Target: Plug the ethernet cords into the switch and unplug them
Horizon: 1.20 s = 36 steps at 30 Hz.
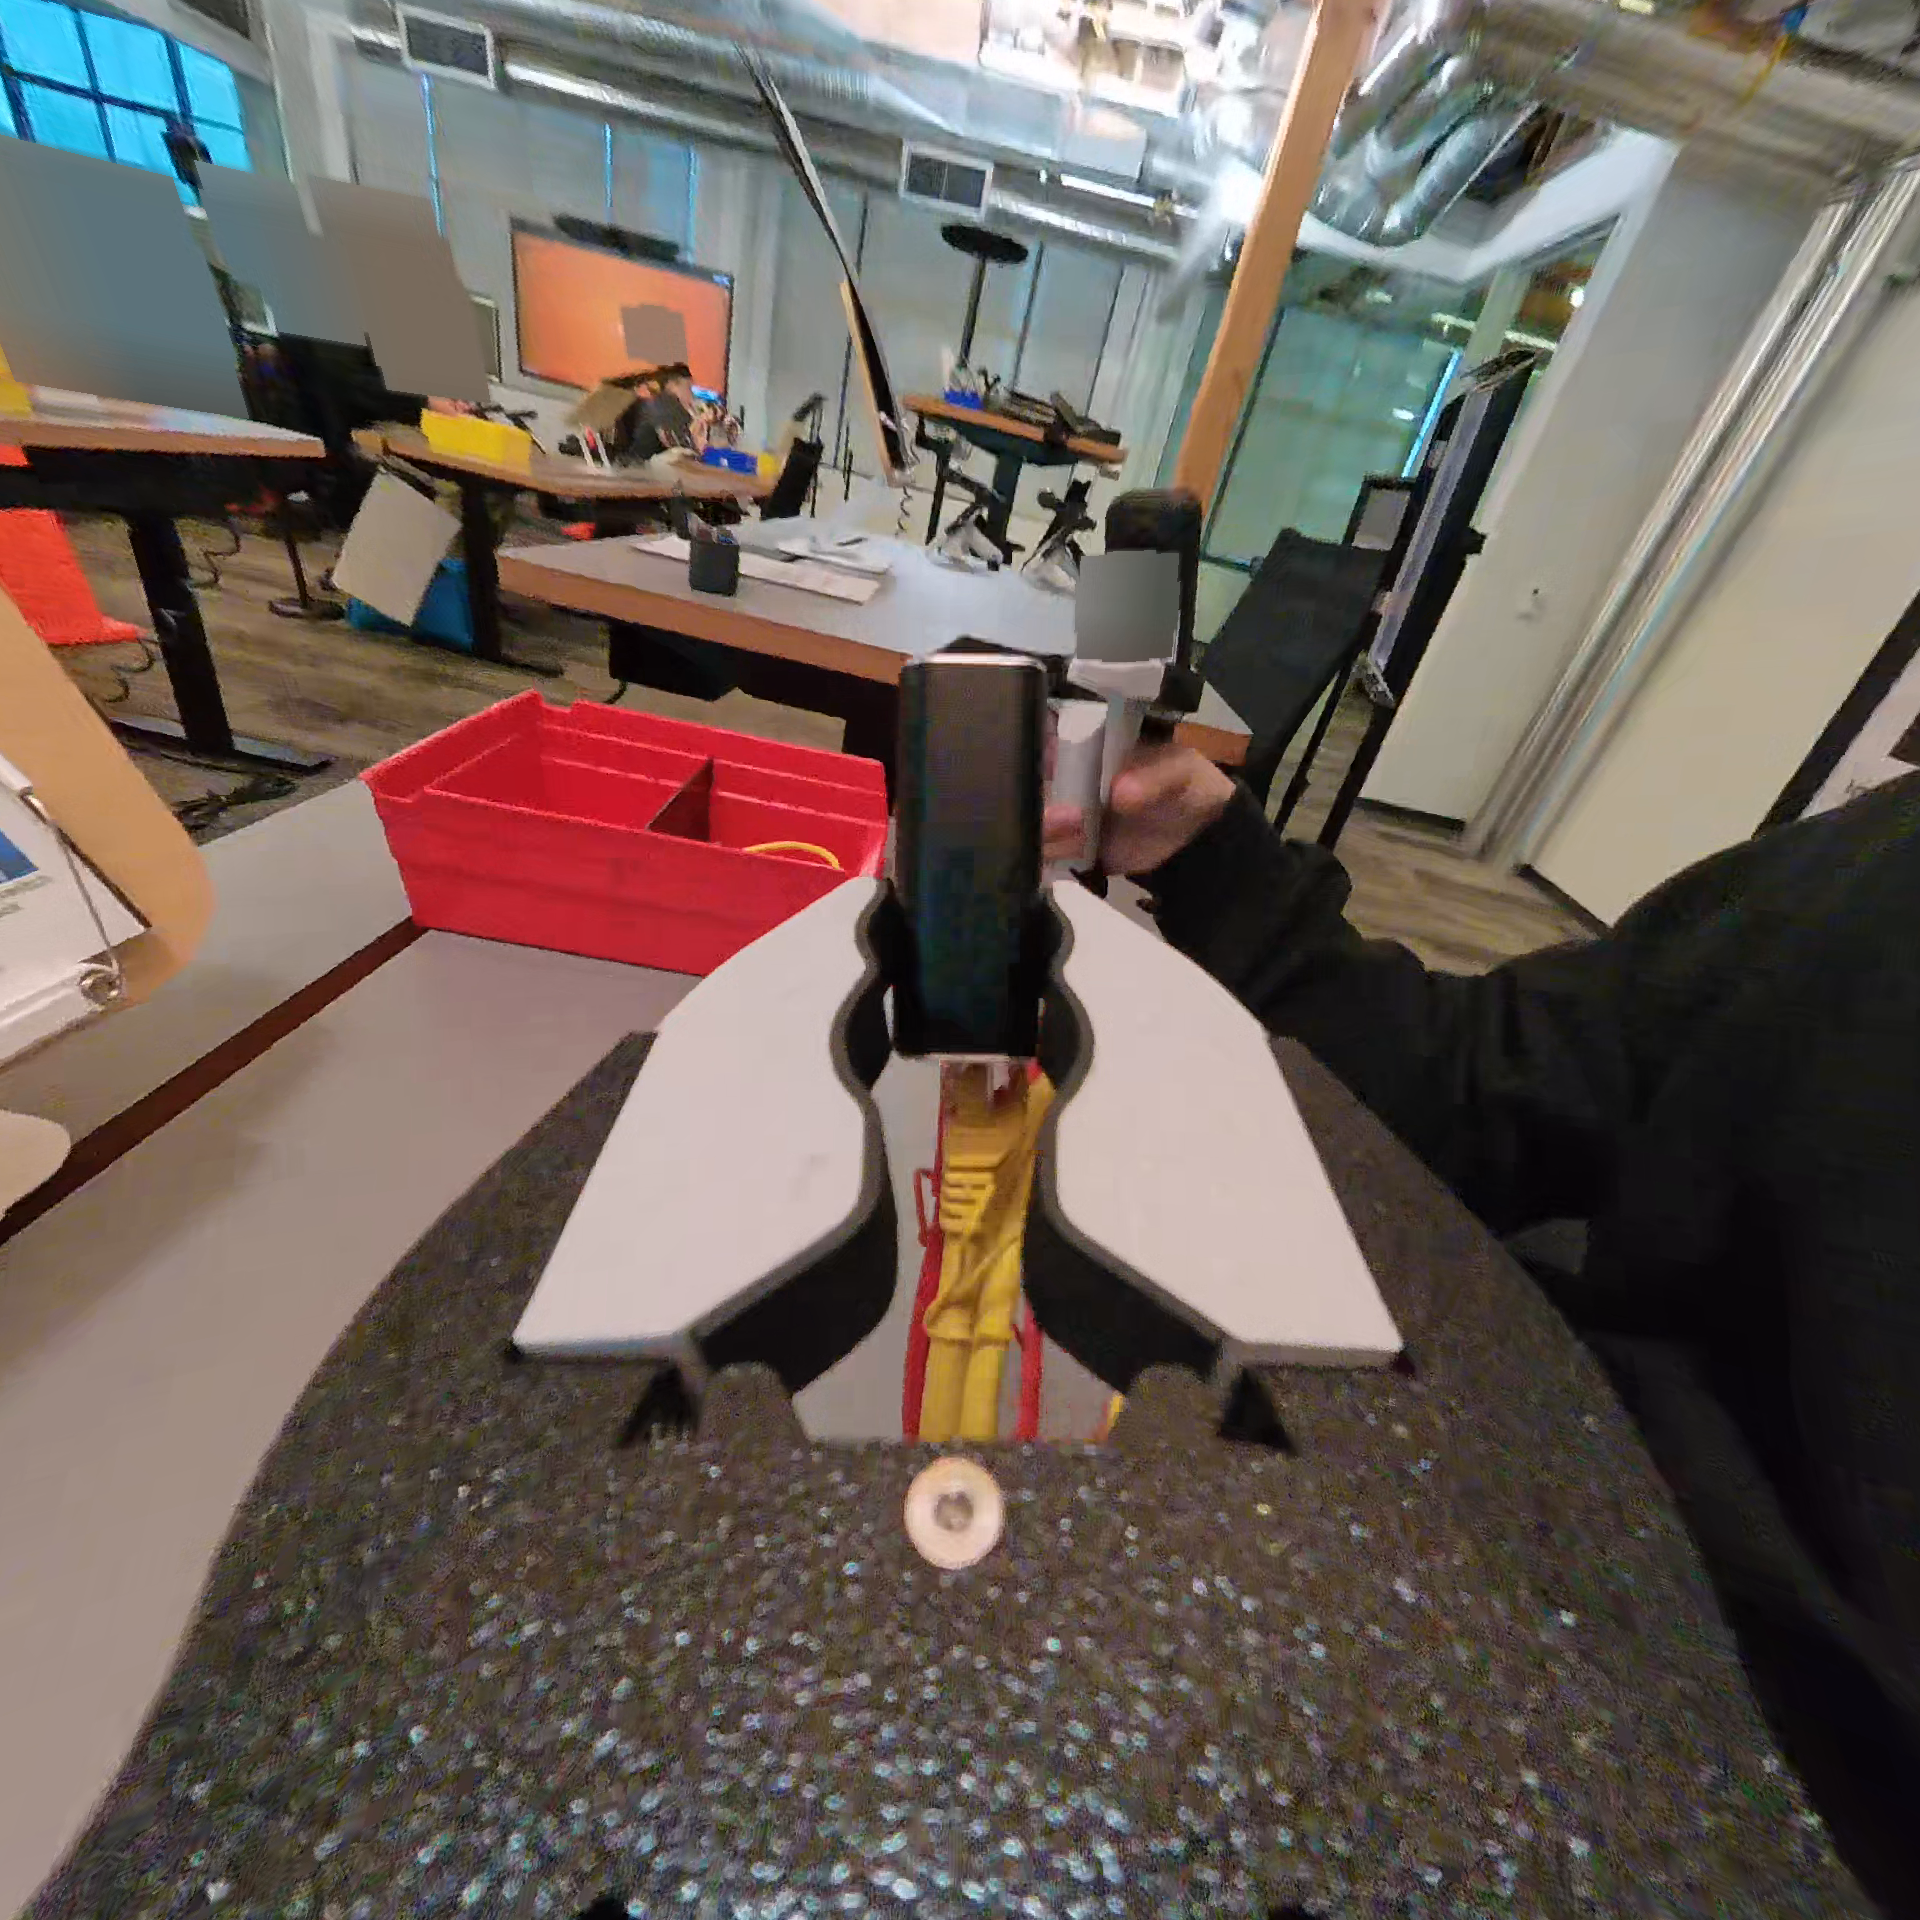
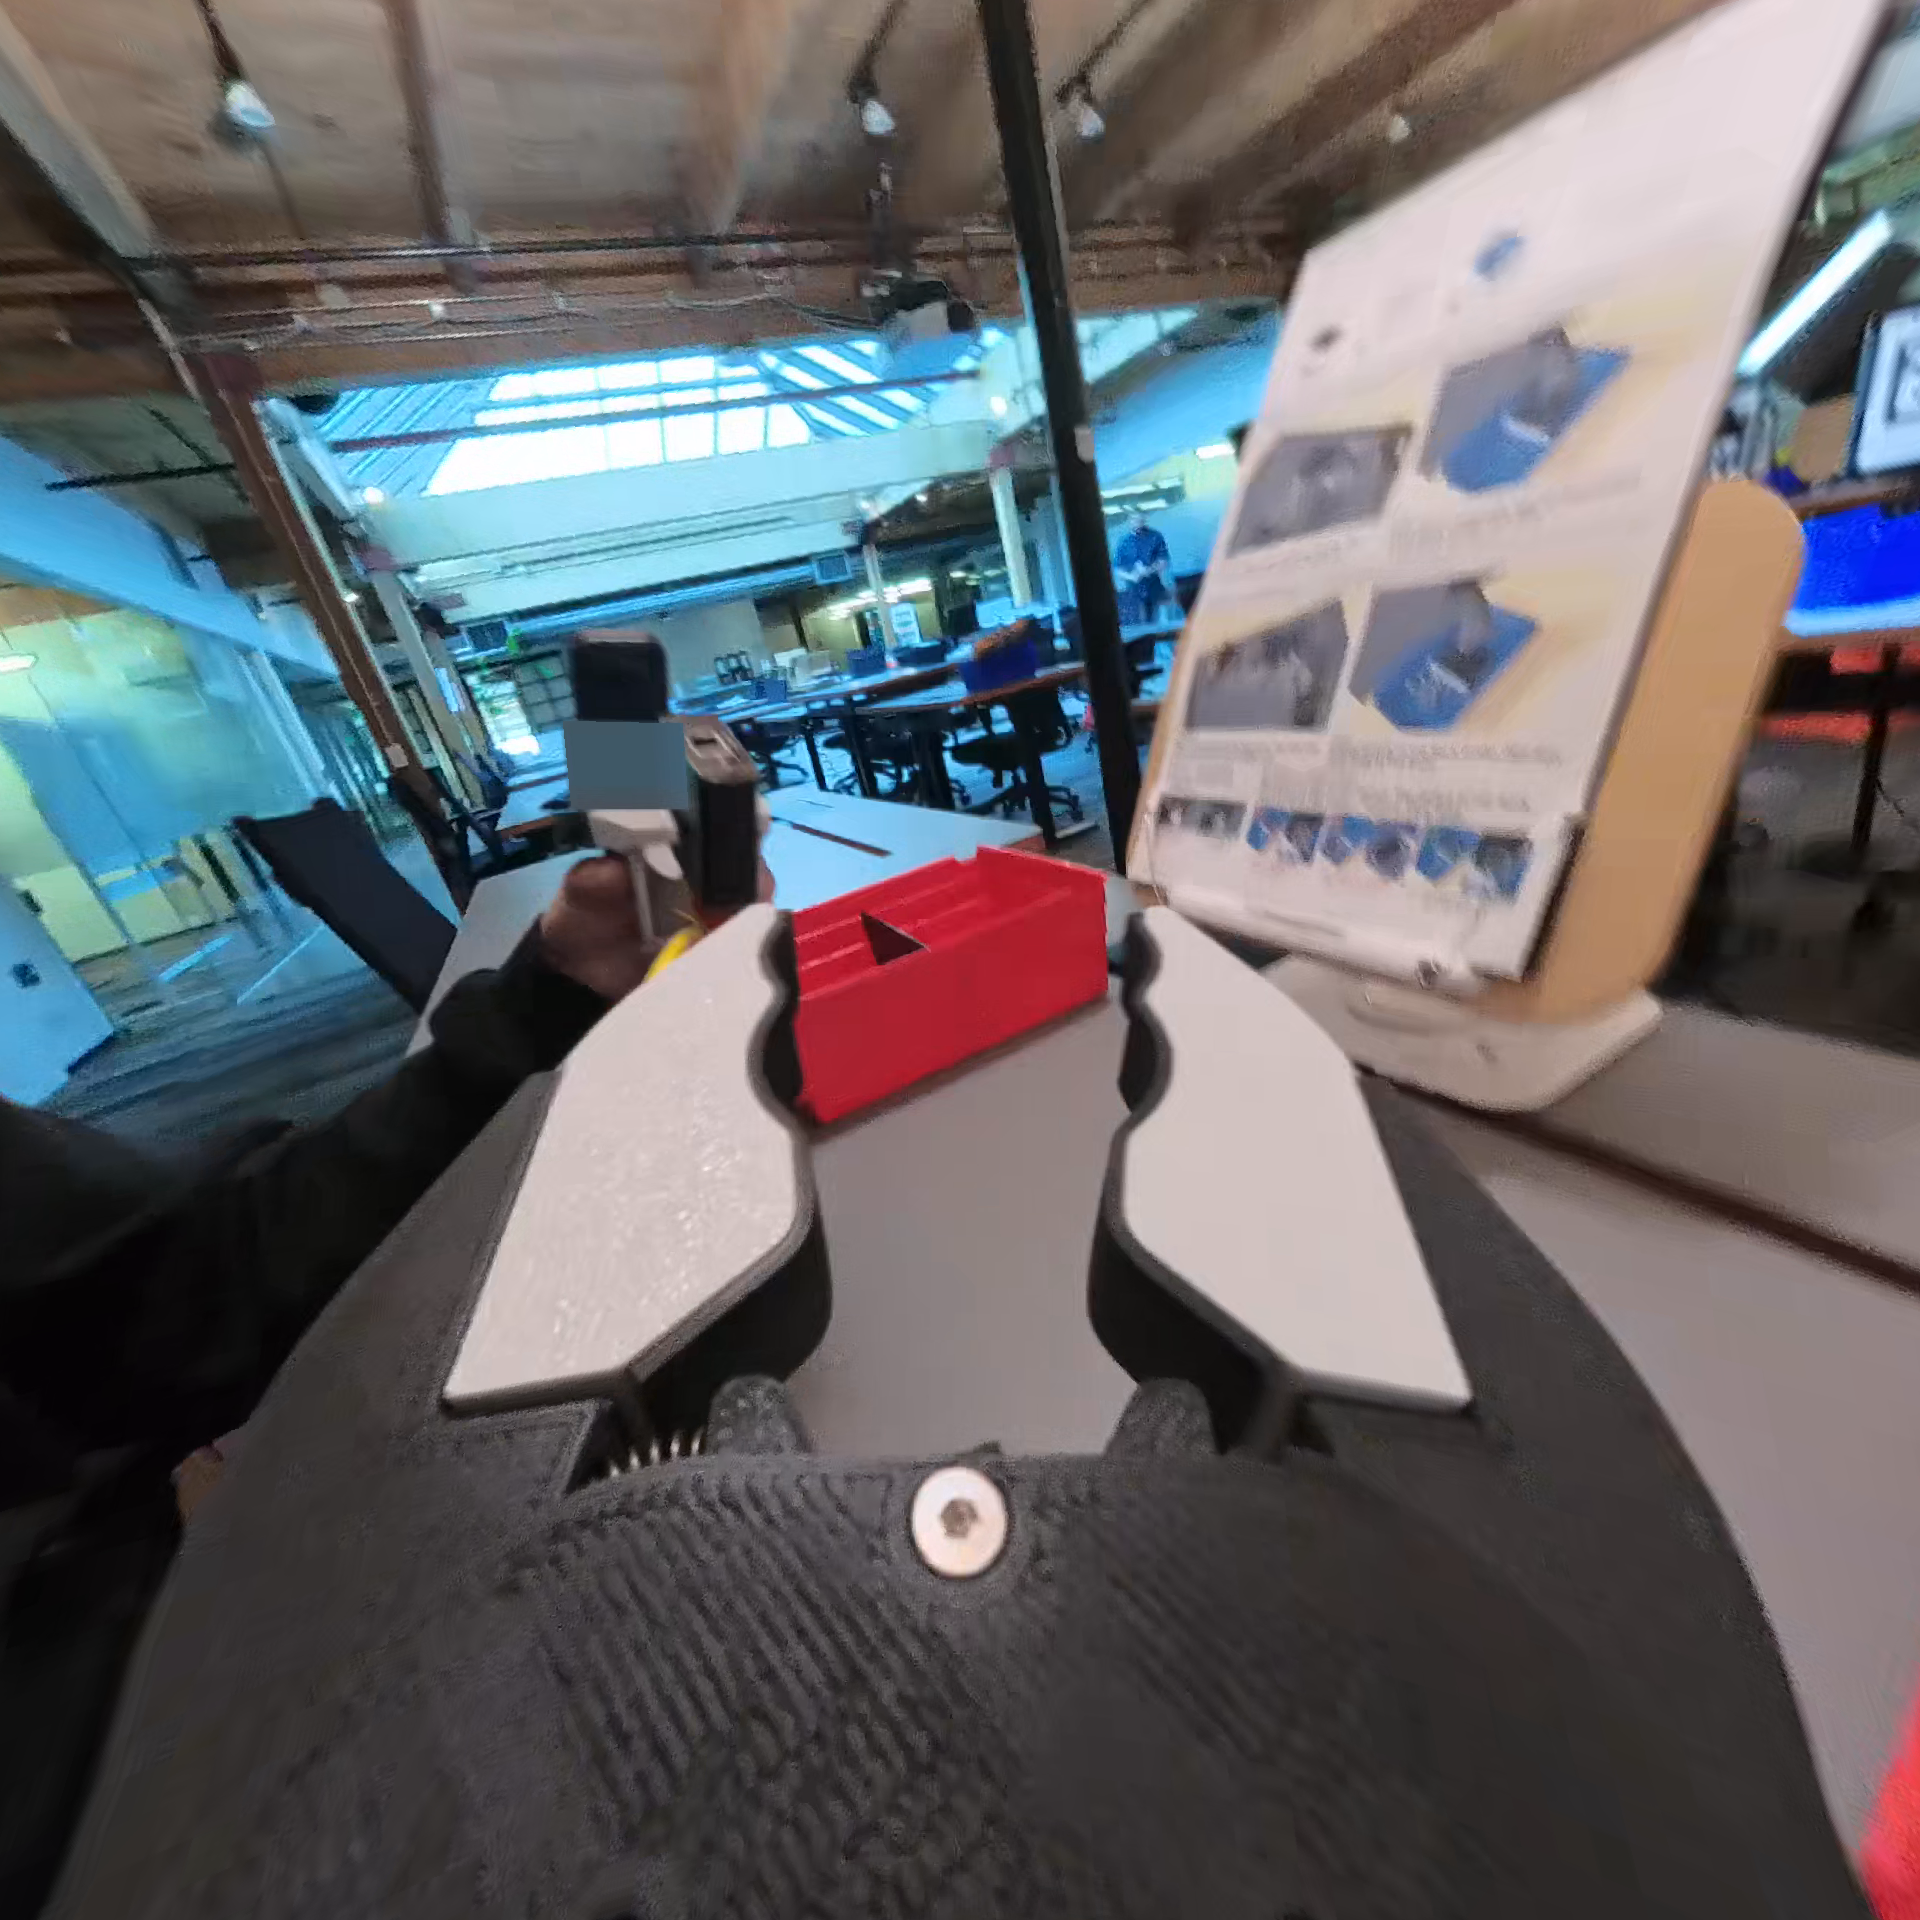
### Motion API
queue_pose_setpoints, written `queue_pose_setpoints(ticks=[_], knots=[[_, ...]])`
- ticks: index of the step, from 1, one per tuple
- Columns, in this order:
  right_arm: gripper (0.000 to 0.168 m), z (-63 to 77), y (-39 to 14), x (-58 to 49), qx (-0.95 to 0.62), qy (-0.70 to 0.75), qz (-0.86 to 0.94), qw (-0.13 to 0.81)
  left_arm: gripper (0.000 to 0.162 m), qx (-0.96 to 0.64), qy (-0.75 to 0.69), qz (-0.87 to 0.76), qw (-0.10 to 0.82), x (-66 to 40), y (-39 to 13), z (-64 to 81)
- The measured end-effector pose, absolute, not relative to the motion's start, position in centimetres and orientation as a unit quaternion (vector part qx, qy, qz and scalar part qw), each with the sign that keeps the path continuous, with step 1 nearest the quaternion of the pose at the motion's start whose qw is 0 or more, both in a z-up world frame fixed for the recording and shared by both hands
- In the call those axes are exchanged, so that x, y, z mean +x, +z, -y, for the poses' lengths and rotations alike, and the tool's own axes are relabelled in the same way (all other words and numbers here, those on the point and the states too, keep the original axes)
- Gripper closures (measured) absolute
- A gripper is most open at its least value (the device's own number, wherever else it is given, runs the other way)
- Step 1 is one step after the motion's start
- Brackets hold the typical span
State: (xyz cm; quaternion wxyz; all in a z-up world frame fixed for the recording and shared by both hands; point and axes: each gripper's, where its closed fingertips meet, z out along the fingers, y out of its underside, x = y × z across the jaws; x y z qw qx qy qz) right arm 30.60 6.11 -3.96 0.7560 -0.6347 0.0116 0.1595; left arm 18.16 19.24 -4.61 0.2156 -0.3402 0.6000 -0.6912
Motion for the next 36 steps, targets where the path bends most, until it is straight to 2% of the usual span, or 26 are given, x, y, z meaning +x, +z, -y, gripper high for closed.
queue_pose_setpoints(ticks=[1, 3, 7, 8, 11, 13, 15, 16, 18, 23, 24, 26, 30, 32, 33, 36], knots=[[0.115, -7.3, -3.1, 29.8, -0.638, 0.161, 0.015, 0.753, 0.137, -0.342, -0.684, -0.610, 0.206, 18.6, -4.6, -19.1], [0.098, -11.0, -3.8, 28.1, -0.678, 0.166, 0.069, 0.712, 0.137, -0.340, -0.682, -0.619, 0.190, 19.5, -4.3, -18.6], [0.092, -17.2, -6.3, 24.8, -0.717, 0.202, 0.160, 0.648, 0.137, -0.336, -0.683, -0.611, 0.217, 20.8, -3.3, -18.5], [0.093, -17.9, -6.6, 23.8, -0.711, 0.214, 0.188, 0.642, 0.137, -0.337, -0.688, -0.602, 0.226, 21.1, -3.1, -18.7], [0.116, -19.7, -6.8, 22.6, -0.693, 0.225, 0.216, 0.650, 0.137, -0.336, -0.706, -0.577, 0.236, 21.7, -2.7, -19.4], [0.117, -20.3, -7.1, 22.5, -0.682, 0.240, 0.213, 0.657, 0.138, -0.328, -0.717, -0.570, 0.232, 21.9, -2.7, -19.7], [0.126, -20.4, -7.0, 22.2, -0.659, 0.276, 0.200, 0.671, 0.138, -0.327, -0.716, -0.570, 0.234, 22.2, -3.0, -20.2], [0.127, -20.5, -6.9, 22.3, -0.642, 0.288, 0.199, 0.682, 0.137, -0.327, -0.713, -0.574, 0.235, 22.3, -3.4, -20.4], [0.120, -20.9, -6.3, 22.8, -0.634, 0.313, 0.172, 0.686, 0.137, -0.339, -0.710, -0.573, 0.230, 22.6, -4.0, -20.8], [0.134, -21.3, -6.6, 22.1, -0.623, 0.320, 0.172, 0.693, 0.138, -0.348, -0.697, -0.584, 0.228, 22.9, -4.9, -20.8], [0.141, -21.4, -6.6, 21.8, -0.622, 0.320, 0.180, 0.692, 0.137, -0.352, -0.690, -0.588, 0.232, 23.1, -5.2, -20.7], [0.142, -21.6, -6.8, 21.6, -0.625, 0.307, 0.189, 0.692, 0.138, -0.349, -0.681, -0.597, 0.241, 23.1, -5.3, -20.5], [0.144, -21.0, -8.1, 21.4, -0.675, 0.296, 0.223, 0.638, 0.136, -0.349, -0.617, -0.658, 0.254, 22.6, -6.9, -20.1], [0.144, -20.6, -9.2, 21.4, -0.704, 0.283, 0.235, 0.608, 0.125, -0.349, -0.613, -0.649, 0.285, 22.8, -6.4, -20.1], [0.144, -20.5, -10.0, 21.3, -0.723, 0.277, 0.242, 0.584, 0.125, -0.345, -0.625, -0.635, 0.296, 22.9, -5.8, -20.0], [0.144, -20.5, -11.3, 20.6, -0.751, 0.255, 0.265, 0.549, 0.122, -0.356, -0.635, -0.645, 0.234, 22.6, -6.5, -18.8]])
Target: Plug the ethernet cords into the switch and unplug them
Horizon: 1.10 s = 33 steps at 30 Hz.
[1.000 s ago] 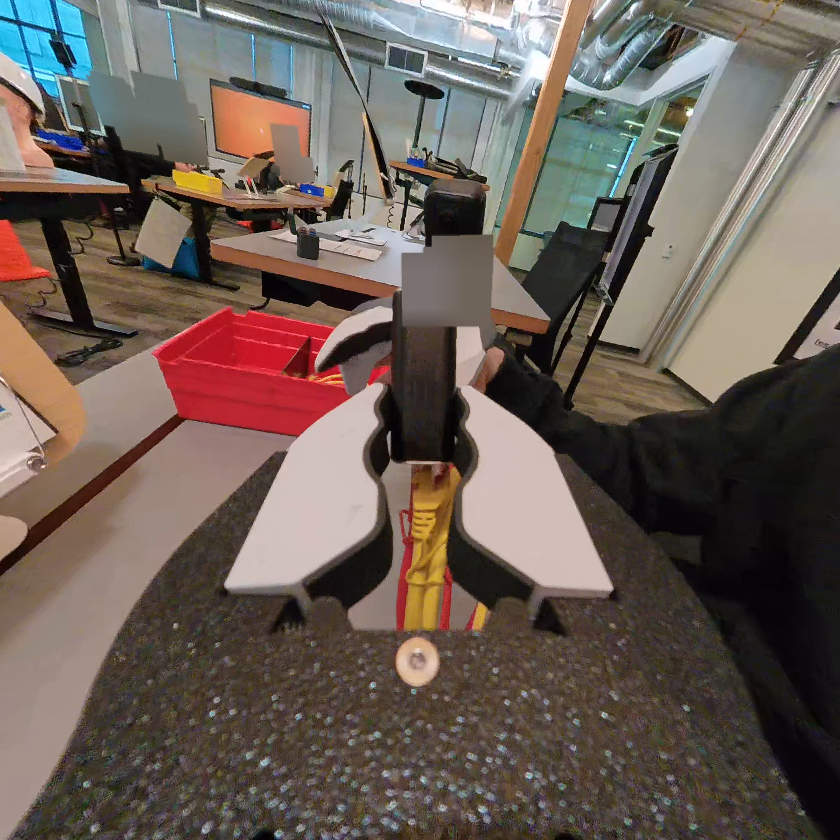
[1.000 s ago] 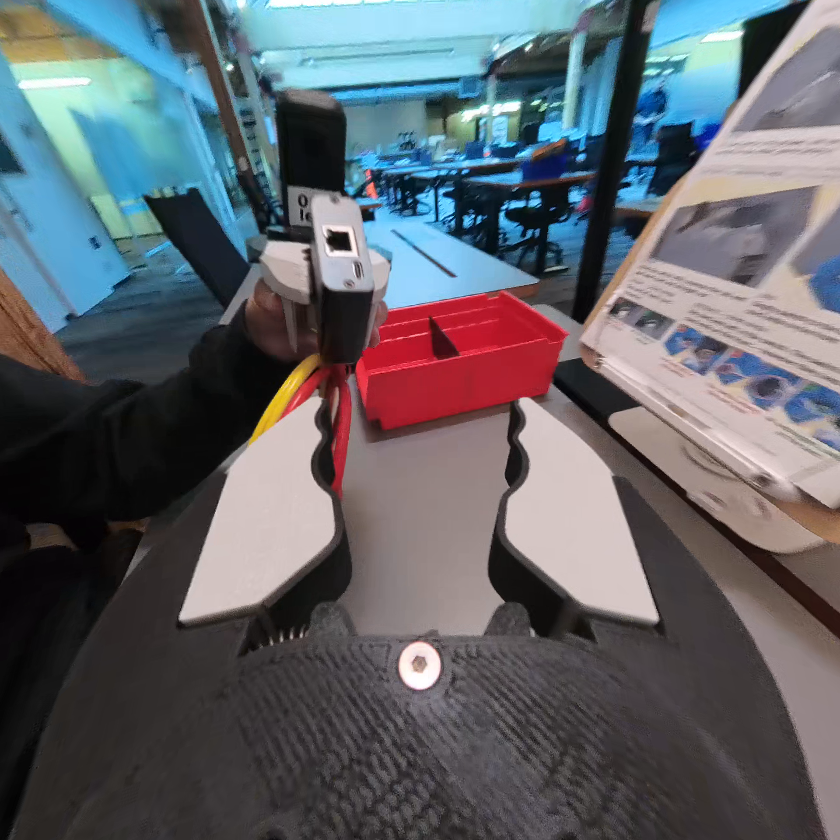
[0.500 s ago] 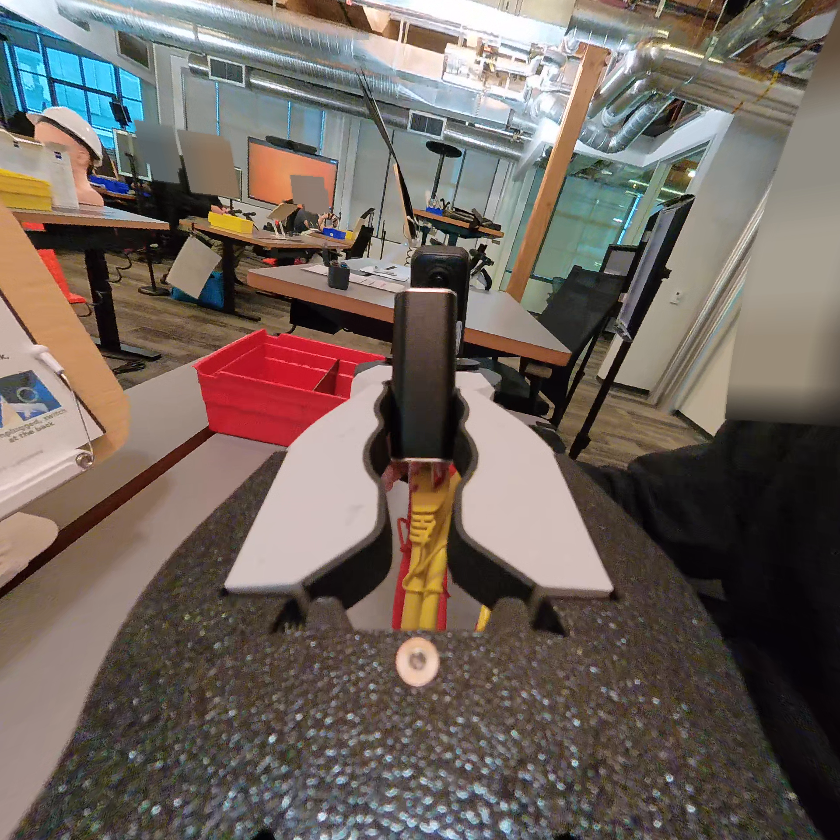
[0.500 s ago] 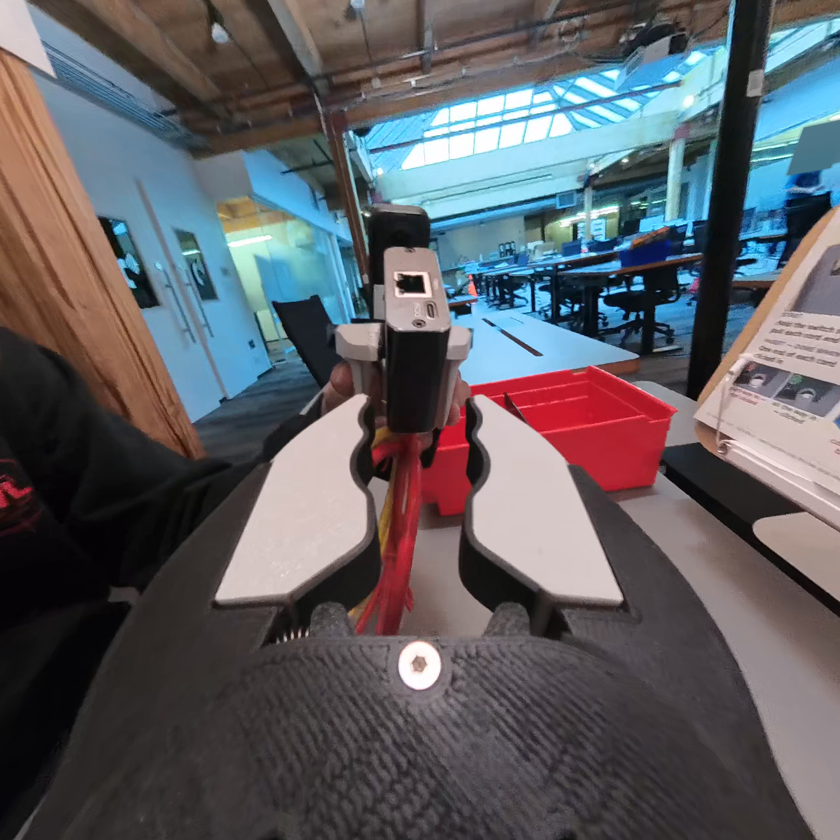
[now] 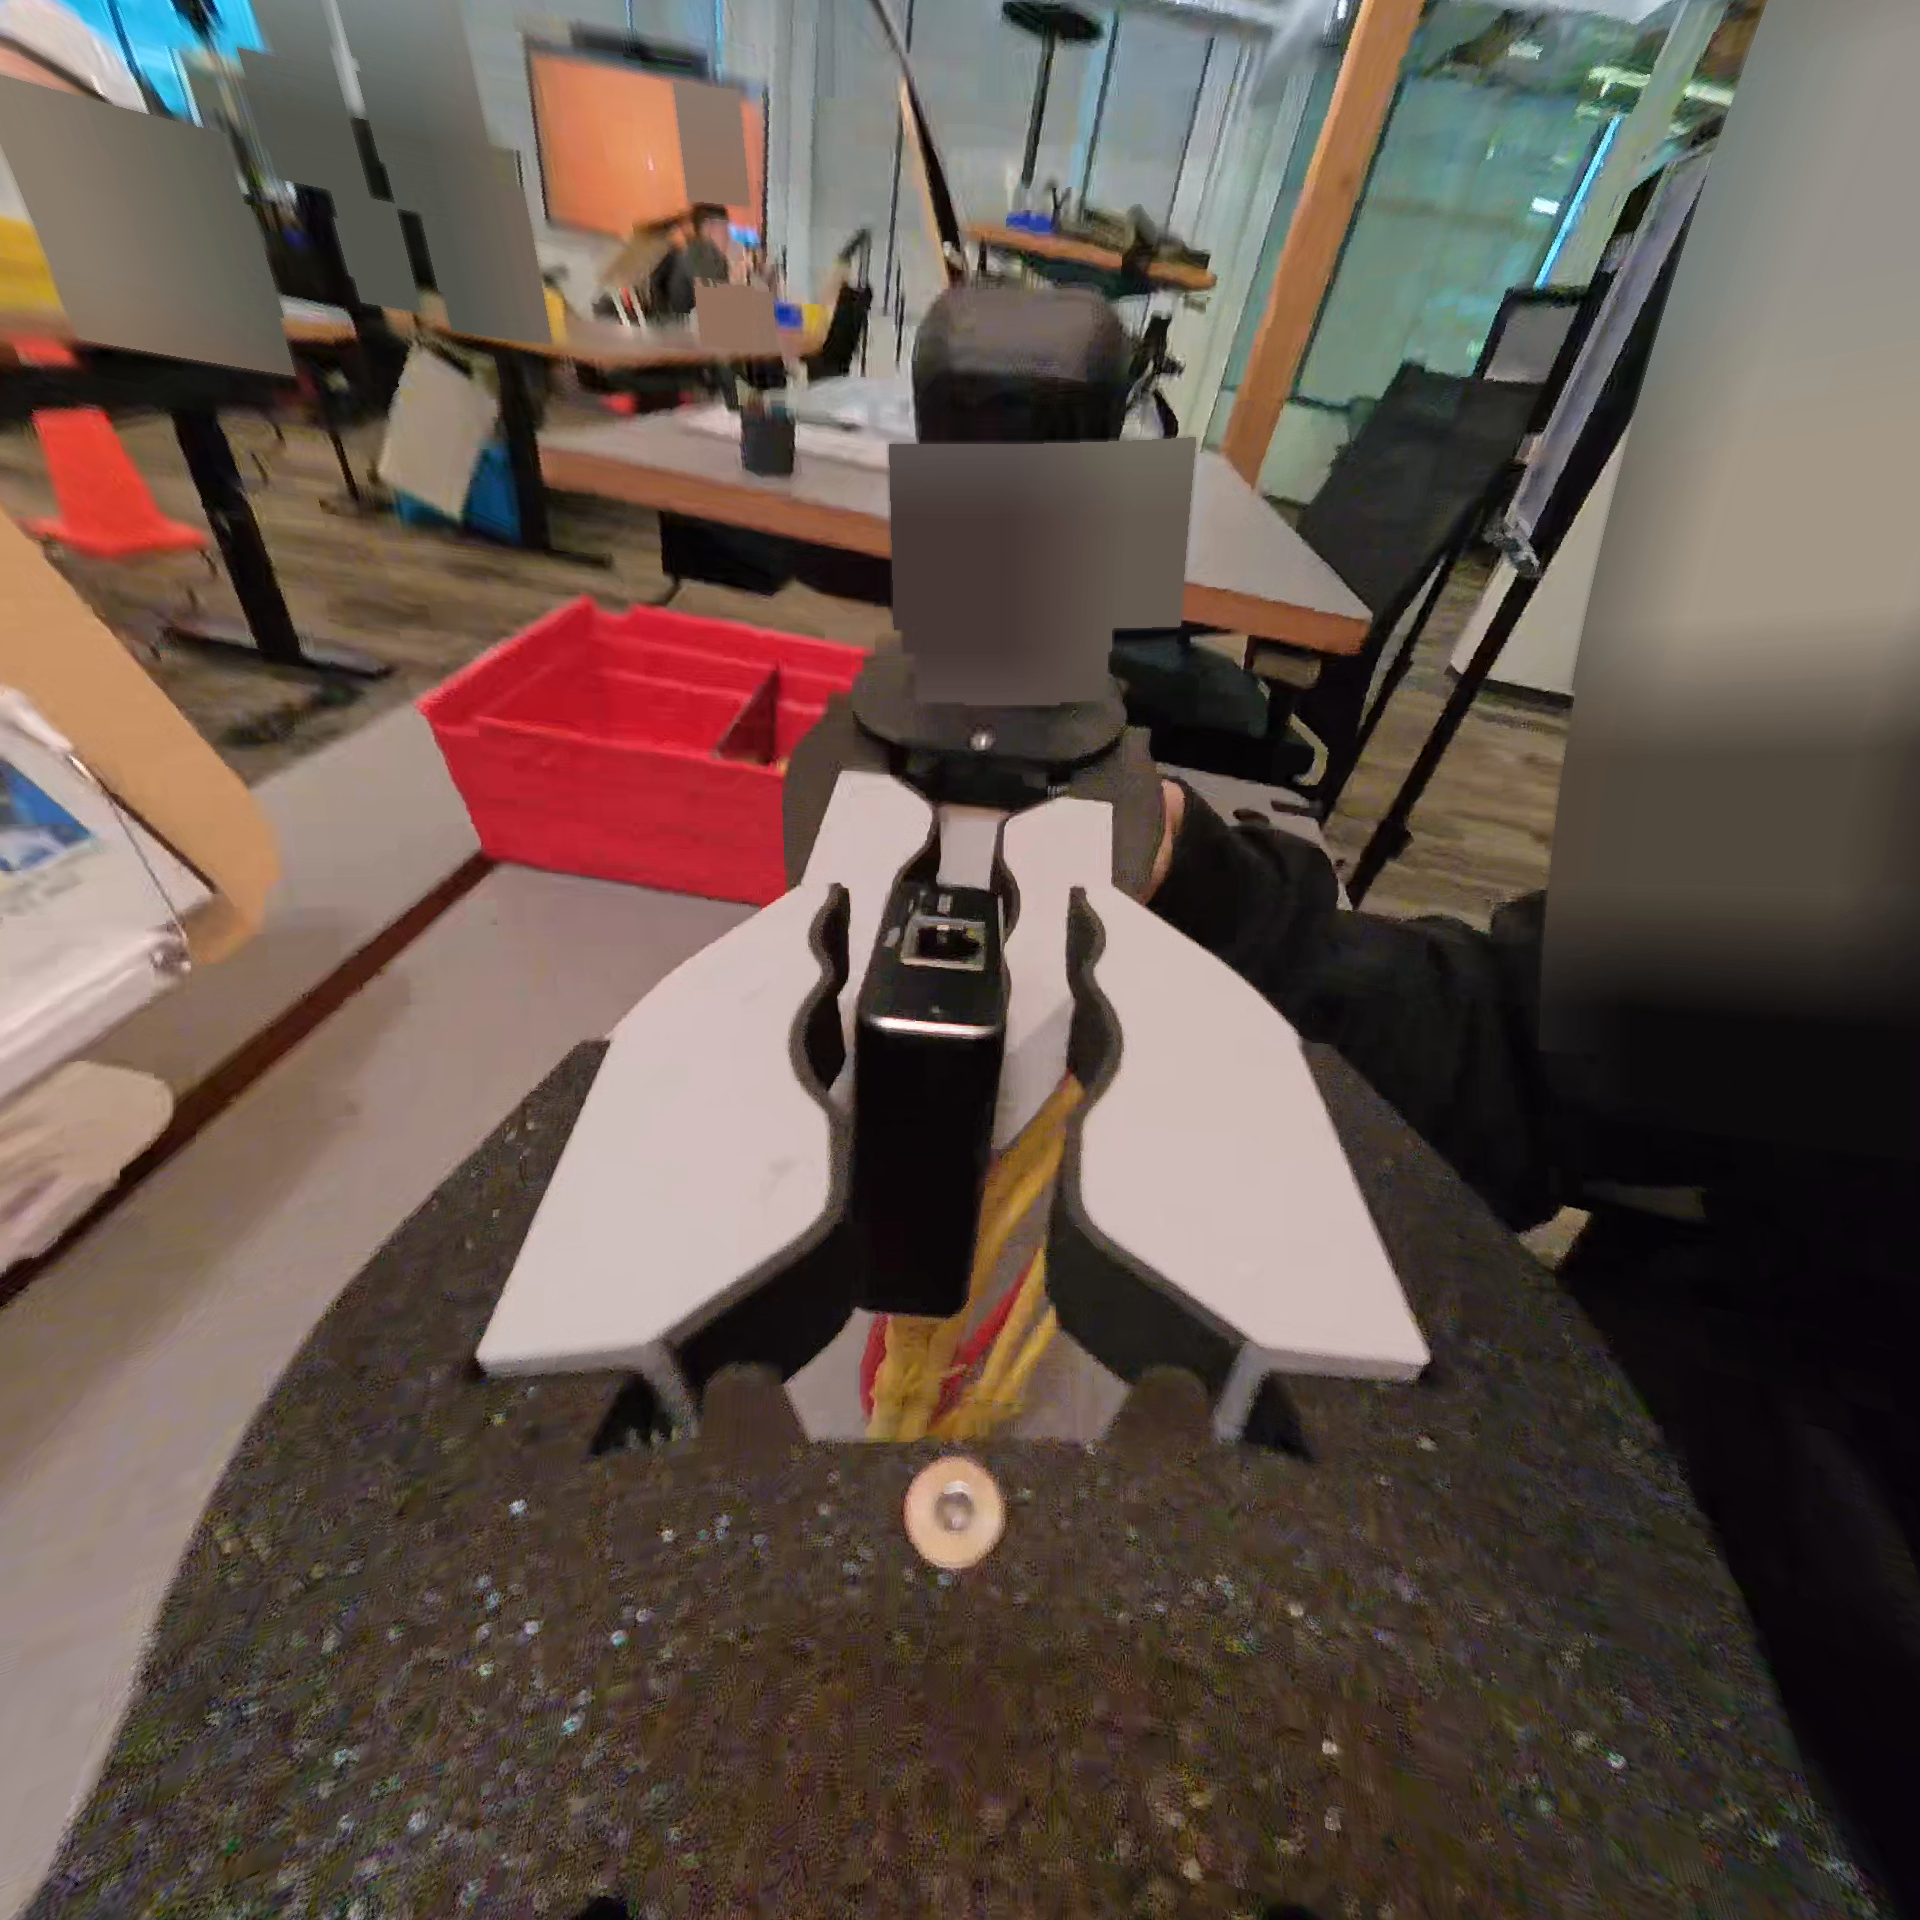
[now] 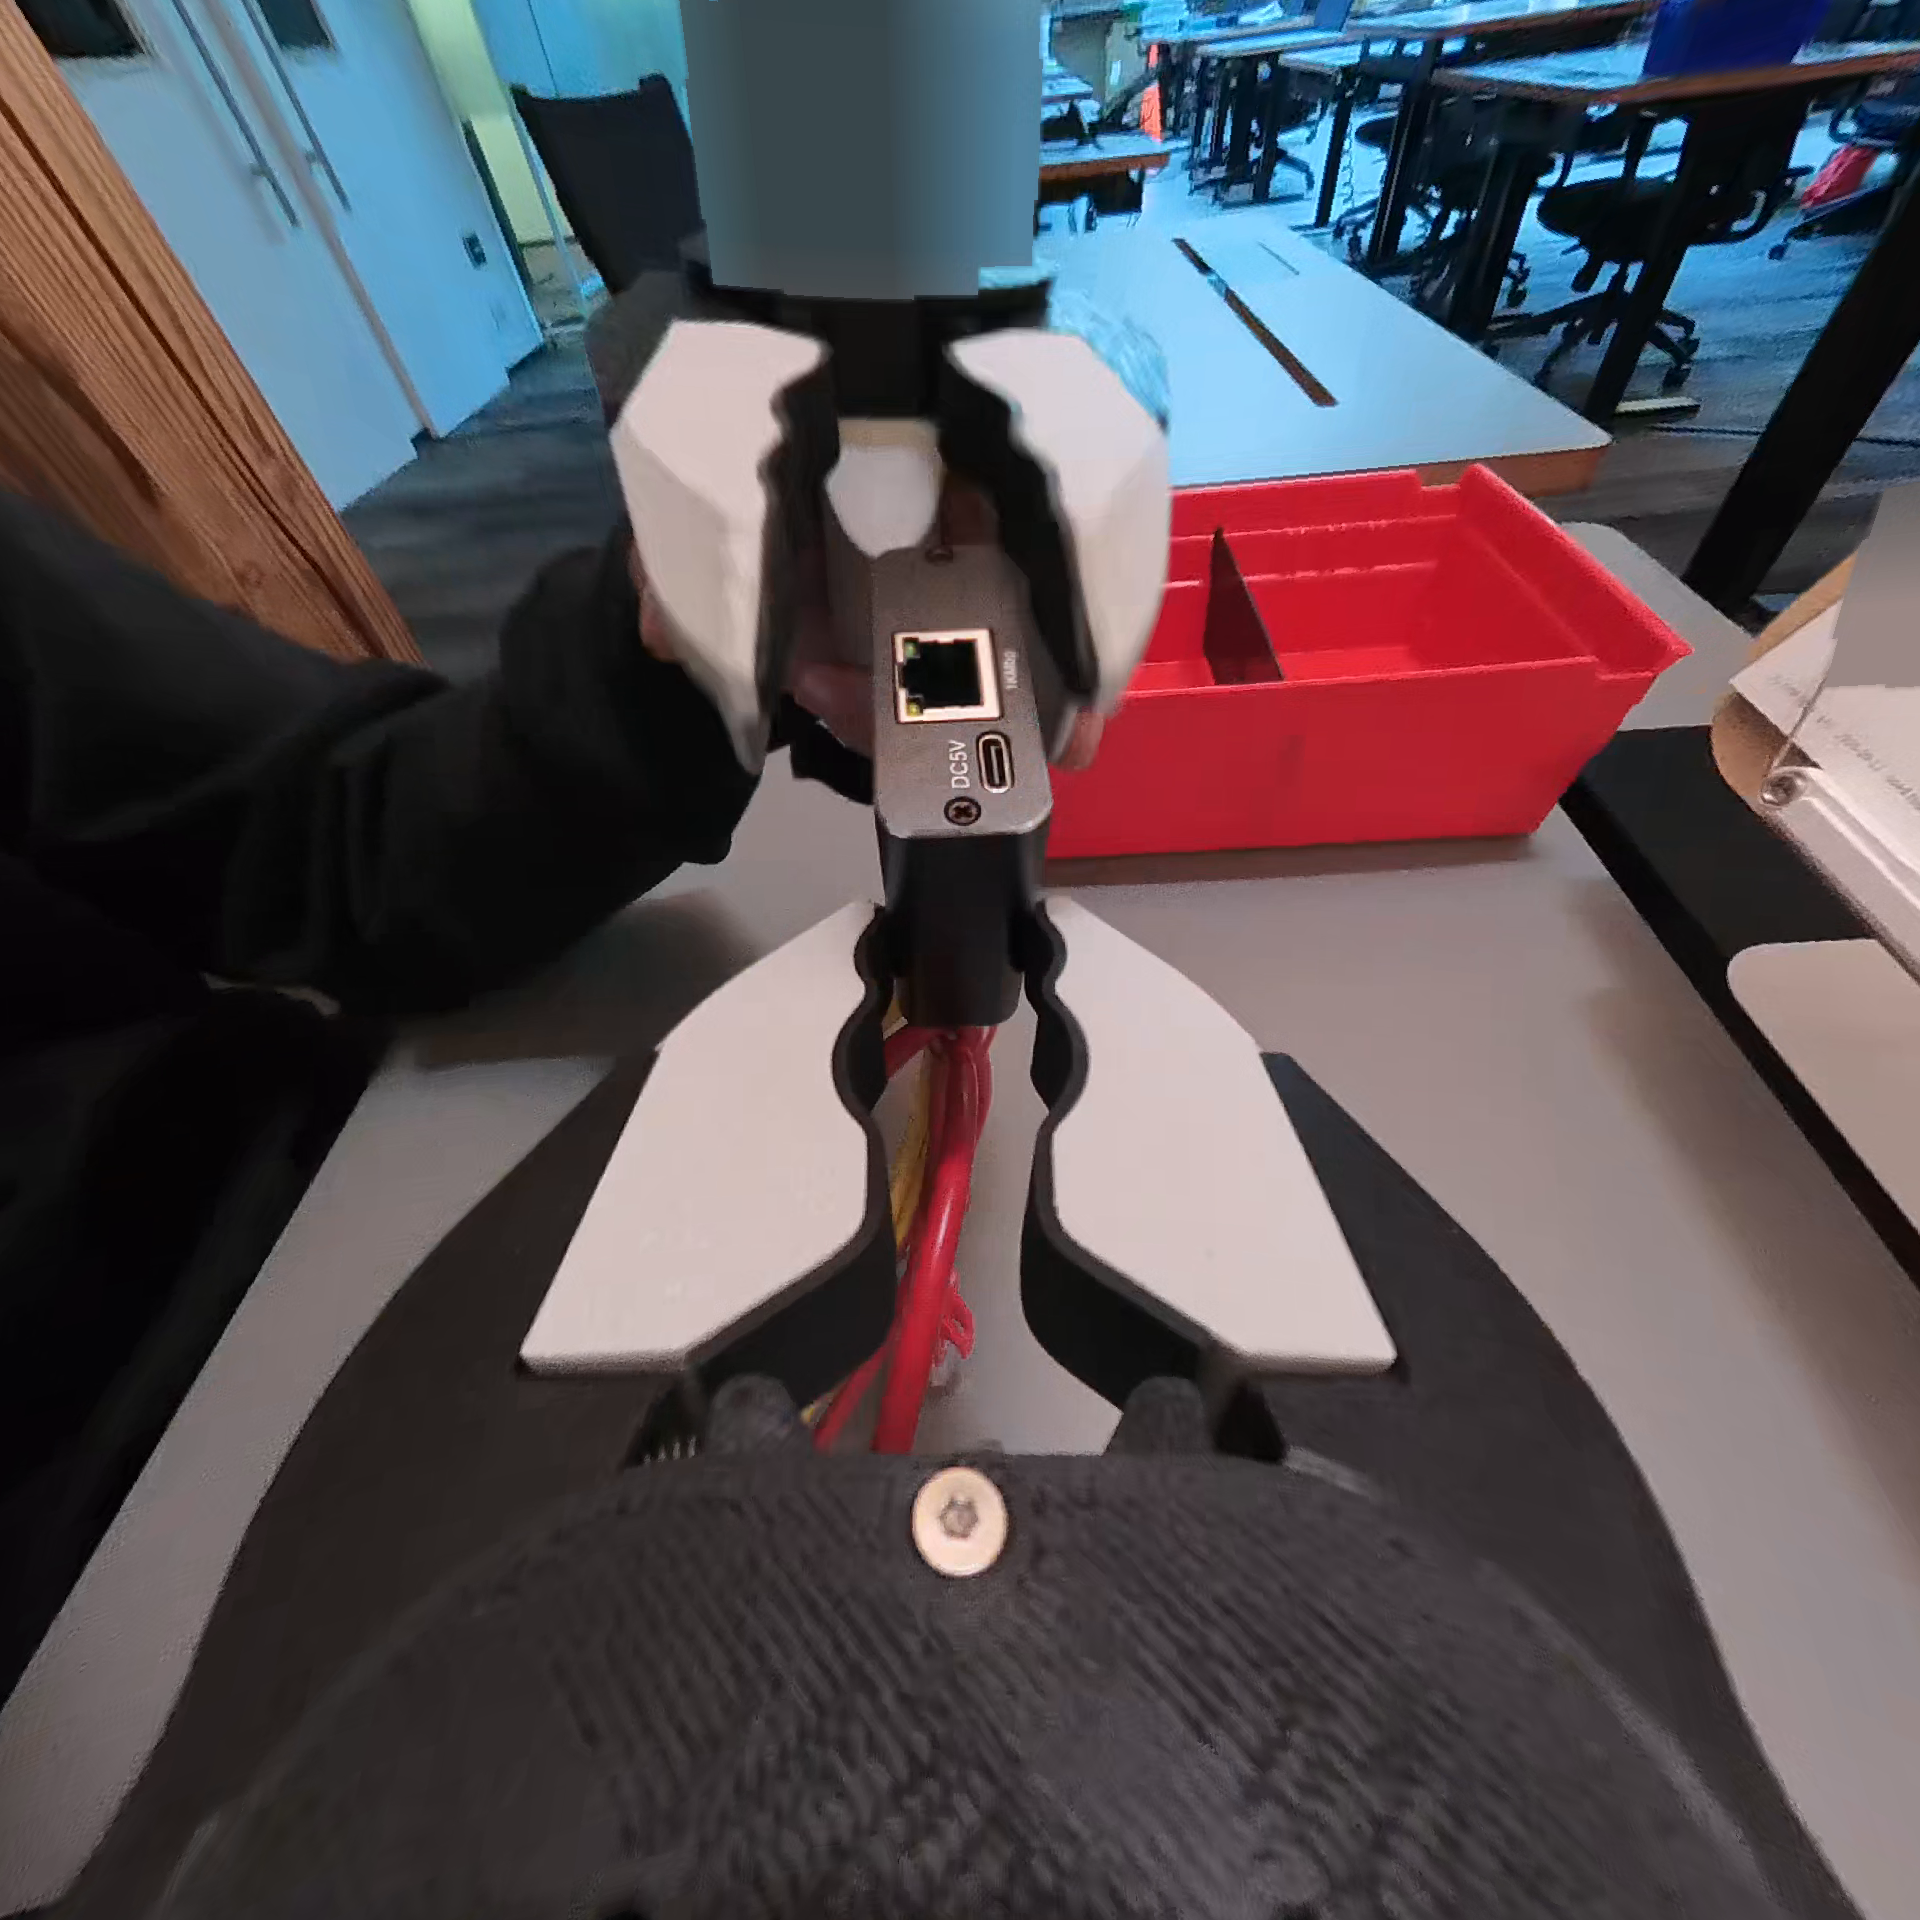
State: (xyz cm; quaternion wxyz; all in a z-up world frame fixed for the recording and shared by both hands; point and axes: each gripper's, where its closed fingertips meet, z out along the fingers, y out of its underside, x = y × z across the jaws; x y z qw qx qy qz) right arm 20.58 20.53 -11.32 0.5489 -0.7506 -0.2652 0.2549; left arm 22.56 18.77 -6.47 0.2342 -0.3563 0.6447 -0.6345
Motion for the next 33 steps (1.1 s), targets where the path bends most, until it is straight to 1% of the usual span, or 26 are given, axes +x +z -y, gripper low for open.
queue_pose_setpoints(ticks=[1, 3, 5, 8, 11, 12, 14, 16, 19, 22, 25, 28, 30, 33], knots=[[0.144, -20.6, -11.3, 20.3, -0.750, 0.253, 0.269, 0.549, 0.117, -0.371, -0.619, -0.657, 0.217, 22.7, -7.3, -18.7], [0.144, -20.5, -10.9, 19.9, -0.740, 0.263, 0.273, 0.555, 0.117, -0.382, -0.598, -0.668, 0.222, 23.2, -8.1, -18.7], [0.144, -20.4, -10.3, 19.9, -0.732, 0.277, 0.265, 0.564, 0.135, -0.363, -0.602, -0.673, 0.228, 23.0, -7.8, -18.2], [0.144, -20.3, -9.7, 19.8, -0.720, 0.282, 0.266, 0.576, 0.135, -0.344, -0.596, -0.681, 0.251, 23.0, -7.3, -18.0], [0.143, -20.6, -9.9, 20.0, -0.714, 0.242, 0.279, 0.595, 0.135, -0.343, -0.576, -0.690, 0.272, 23.3, -7.3, -18.0], [0.142, -20.7, -9.9, 20.0, -0.707, 0.229, 0.287, 0.605, 0.135, -0.347, -0.585, -0.680, 0.273, 23.5, -6.9, -18.0], [0.134, -20.6, -10.1, 19.6, -0.692, 0.223, 0.307, 0.614, 0.135, -0.358, -0.616, -0.649, 0.267, 23.6, -6.1, -18.4], [0.135, -20.8, -9.9, 19.5, -0.686, 0.228, 0.301, 0.621, 0.135, -0.369, -0.647, -0.618, 0.251, 23.4, -5.5, -19.3], [0.132, -21.6, -9.1, 19.2, -0.666, 0.251, 0.275, 0.646, 0.135, -0.380, -0.669, -0.593, 0.237, 23.3, -5.1, -20.1], [0.126, -22.3, -10.0, 19.0, -0.681, 0.293, 0.239, 0.627, 0.135, -0.397, -0.641, -0.608, 0.248, 23.7, -6.0, -20.6], [0.120, -23.0, -11.7, 19.4, -0.715, 0.282, 0.223, 0.599, 0.136, -0.407, -0.587, -0.645, 0.272, 24.0, -7.2, -20.4], [0.128, -23.0, -11.7, 19.1, -0.710, 0.275, 0.237, 0.603, 0.135, -0.405, -0.548, -0.673, 0.288, 24.2, -7.9, -20.0], [0.137, -23.0, -11.6, 18.7, -0.702, 0.281, 0.247, 0.606, 0.135, -0.402, -0.540, -0.683, 0.283, 24.2, -8.2, -19.4], [0.141, -22.6, -11.4, 18.4, -0.689, 0.295, 0.267, 0.606, 0.135, -0.390, -0.551, -0.685, 0.276, 23.9, -7.8, -18.9]])
